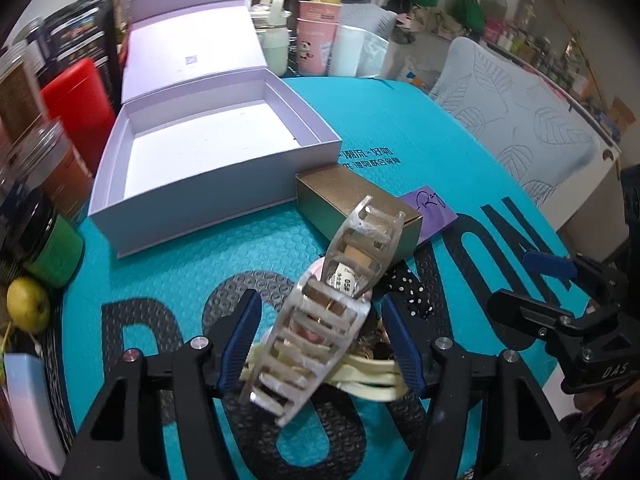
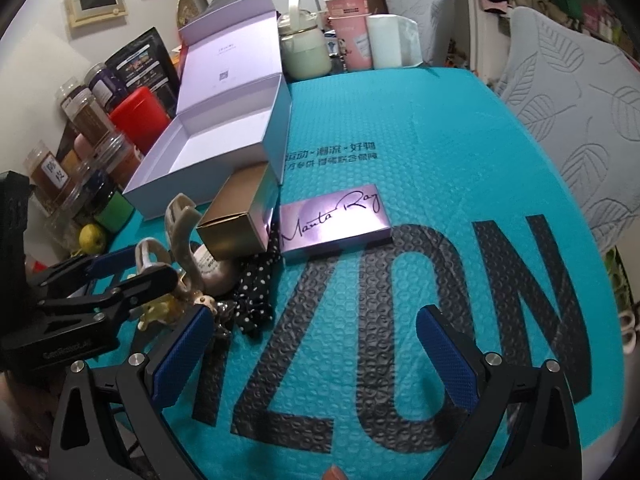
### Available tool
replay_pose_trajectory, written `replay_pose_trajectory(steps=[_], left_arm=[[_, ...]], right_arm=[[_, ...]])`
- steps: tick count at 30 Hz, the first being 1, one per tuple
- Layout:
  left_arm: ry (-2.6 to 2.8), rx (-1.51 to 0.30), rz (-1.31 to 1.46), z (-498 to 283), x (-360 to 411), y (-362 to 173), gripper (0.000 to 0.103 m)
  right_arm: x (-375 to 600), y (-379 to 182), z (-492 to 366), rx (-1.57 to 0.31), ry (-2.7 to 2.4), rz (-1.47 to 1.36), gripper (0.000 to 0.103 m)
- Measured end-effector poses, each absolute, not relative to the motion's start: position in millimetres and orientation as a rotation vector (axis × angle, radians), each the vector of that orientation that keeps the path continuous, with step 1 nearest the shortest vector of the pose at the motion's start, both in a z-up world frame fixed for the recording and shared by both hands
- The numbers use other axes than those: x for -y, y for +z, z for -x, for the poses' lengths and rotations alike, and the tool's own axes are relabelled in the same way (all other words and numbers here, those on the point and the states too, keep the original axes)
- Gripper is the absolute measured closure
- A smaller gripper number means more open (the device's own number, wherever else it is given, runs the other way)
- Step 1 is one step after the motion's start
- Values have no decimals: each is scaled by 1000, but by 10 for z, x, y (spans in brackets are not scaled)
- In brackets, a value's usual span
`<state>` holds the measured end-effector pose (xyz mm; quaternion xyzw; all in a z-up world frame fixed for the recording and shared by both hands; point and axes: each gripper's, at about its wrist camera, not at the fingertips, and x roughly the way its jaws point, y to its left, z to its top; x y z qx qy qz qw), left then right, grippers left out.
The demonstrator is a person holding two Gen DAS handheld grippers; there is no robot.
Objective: Organize rigid objects
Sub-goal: 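Lift the white claw clip with the left gripper while the right gripper grasps the cream banana clip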
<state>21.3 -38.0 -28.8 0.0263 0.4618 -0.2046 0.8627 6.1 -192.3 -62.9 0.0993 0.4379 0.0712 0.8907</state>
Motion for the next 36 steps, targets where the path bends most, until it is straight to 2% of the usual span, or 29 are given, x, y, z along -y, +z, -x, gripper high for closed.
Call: replay_pose_trajectory(steps=[2, 5, 9, 26, 36], left_arm=[[-445, -986, -60, -267, 405, -323, 41], [-467, -1006, -47, -319, 405, -373, 60], [-475, -972, -22, -325, 367, -338, 66], [-324, -870, 81, -238, -64, 34, 67], [-188, -879, 150, -77, -486, -11, 67]], right_arm=[[1930, -647, -104, -917, 149, -210, 0], [1941, -680, -172, -933, 152, -217, 0], [1965, -702, -218, -938, 157, -228, 0], [1748, -785, -363, -957, 278, -209, 0], [1377, -697, -327, -938, 448, -156, 10]])
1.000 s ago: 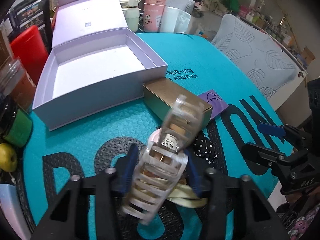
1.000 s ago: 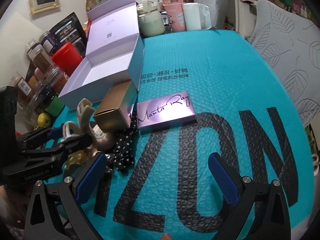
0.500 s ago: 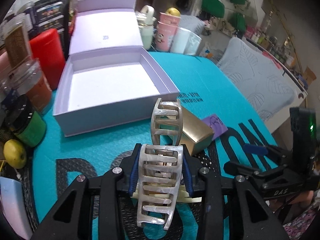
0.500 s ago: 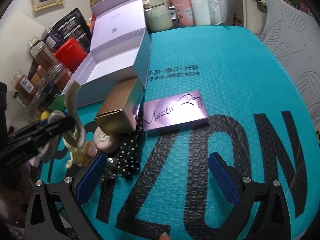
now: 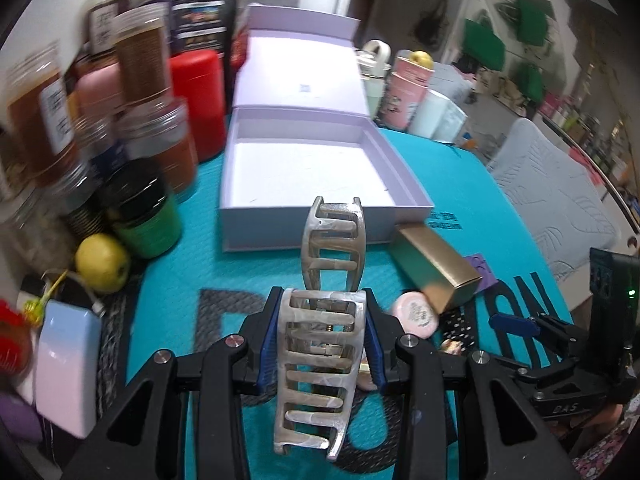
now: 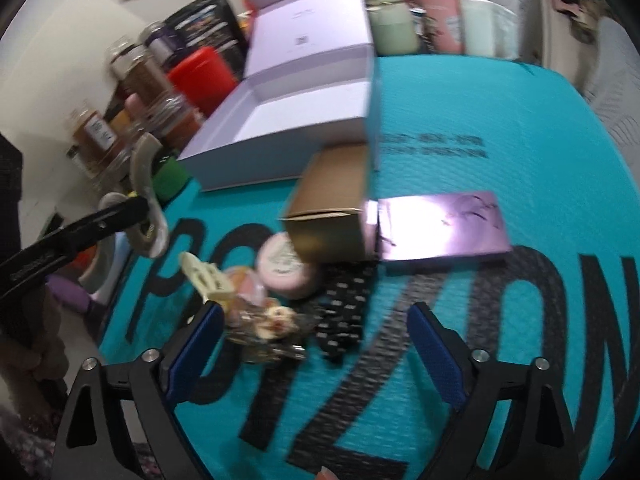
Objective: Organize rigid objects
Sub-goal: 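Lift the white claw clip with the left gripper while the right gripper grasps the cream banana clip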
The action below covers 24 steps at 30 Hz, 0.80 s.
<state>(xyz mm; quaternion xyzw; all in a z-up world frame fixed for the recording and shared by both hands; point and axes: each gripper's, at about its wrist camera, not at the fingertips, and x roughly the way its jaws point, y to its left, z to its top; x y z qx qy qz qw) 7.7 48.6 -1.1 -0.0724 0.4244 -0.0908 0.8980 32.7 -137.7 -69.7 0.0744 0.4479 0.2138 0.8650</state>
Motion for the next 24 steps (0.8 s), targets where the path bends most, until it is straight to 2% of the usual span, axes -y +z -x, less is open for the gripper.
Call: replay_pose_trajectory(steps=[6, 11, 15, 17, 21, 24], left_arm=[[-139, -898, 186, 21, -691, -105, 67], [-107, -919, 203, 111, -848, -214, 67], [-105, -935, 238, 192, -959, -292, 67], [-106, -939, 251, 213, -997, -319, 67], [-111, -946, 268, 249, -1036, -373, 67], [-115, -952, 275, 260, -1048, -408, 67]], right_arm=[[1040, -607, -322, -909, 550, -96, 10], [667, -660, -295, -922, 643, -7, 18], [444, -699, -258, -929, 689, 45, 32], [356, -722, -258, -927, 697, 68, 33], [227, -809, -260, -931, 688, 137, 44], [123, -897, -260, -942, 643, 218, 57]])
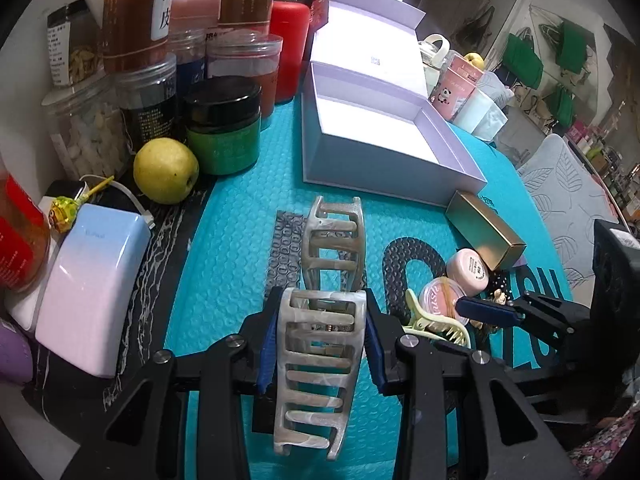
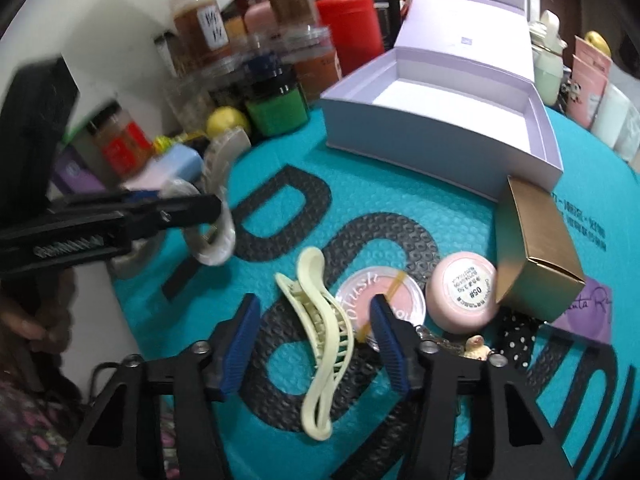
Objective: Organize rigid objects
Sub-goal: 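Lift the white claw clip with the left gripper while the right gripper grasps the cream banana clip, then carry both clips over the open lavender box with both grippers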
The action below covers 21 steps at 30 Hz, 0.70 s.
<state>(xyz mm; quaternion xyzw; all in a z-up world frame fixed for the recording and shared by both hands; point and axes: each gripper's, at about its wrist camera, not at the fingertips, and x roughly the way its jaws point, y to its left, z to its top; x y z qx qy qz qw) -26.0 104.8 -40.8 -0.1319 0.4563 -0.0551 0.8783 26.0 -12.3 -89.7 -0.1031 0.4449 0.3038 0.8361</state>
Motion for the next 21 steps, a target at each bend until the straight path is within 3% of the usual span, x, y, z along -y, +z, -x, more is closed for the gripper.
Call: replay_pose_trajectory(steps=[3, 7, 21], left_arm=[[-119, -956, 283, 262, -1060, -434, 67], [-124, -957, 291, 259, -1062, -452, 67], [-173, -911, 274, 227, -899, -303, 67]], right_arm=[[70, -947, -236, -930, 616, 274, 71], [60, -942, -227, -913, 610, 284, 78], [311, -690, -131, -845, 603, 193, 79]])
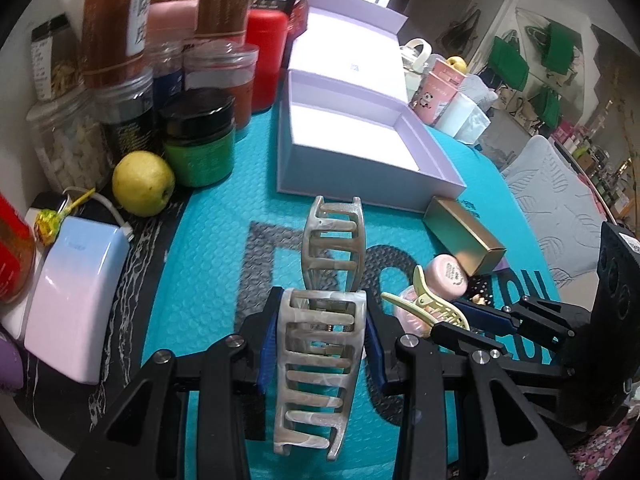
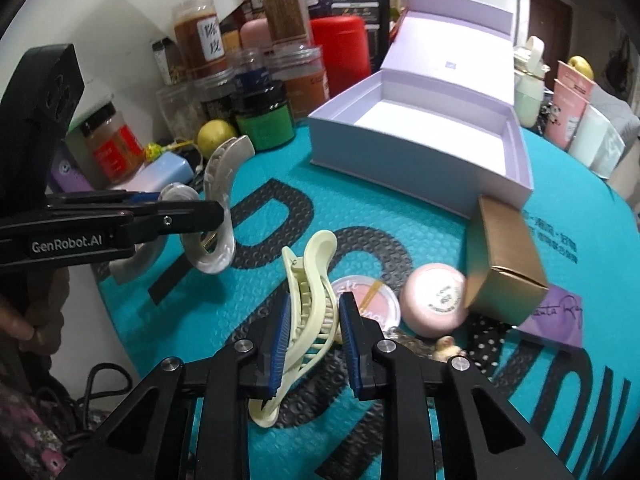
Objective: Organize rigid objects
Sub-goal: 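Carry both clips over the open lavender box with both grippers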
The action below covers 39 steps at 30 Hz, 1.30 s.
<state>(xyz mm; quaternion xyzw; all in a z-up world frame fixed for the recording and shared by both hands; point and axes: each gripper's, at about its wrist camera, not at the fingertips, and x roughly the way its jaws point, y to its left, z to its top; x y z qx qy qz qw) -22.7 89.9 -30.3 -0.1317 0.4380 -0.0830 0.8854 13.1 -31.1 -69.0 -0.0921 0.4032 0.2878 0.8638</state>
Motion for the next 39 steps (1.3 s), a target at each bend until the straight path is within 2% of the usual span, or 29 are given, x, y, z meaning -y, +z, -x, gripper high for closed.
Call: replay_pose_trajectory(steps=[24, 39], left_arm=[[-289, -849, 140, -123, -288, 71, 67], [-290, -791, 103, -462, -187, 316, 67]], right_arm=[[769, -350, -370, -768, 572, 67, 79], [914, -114, -710, -724, 591, 37, 79]])
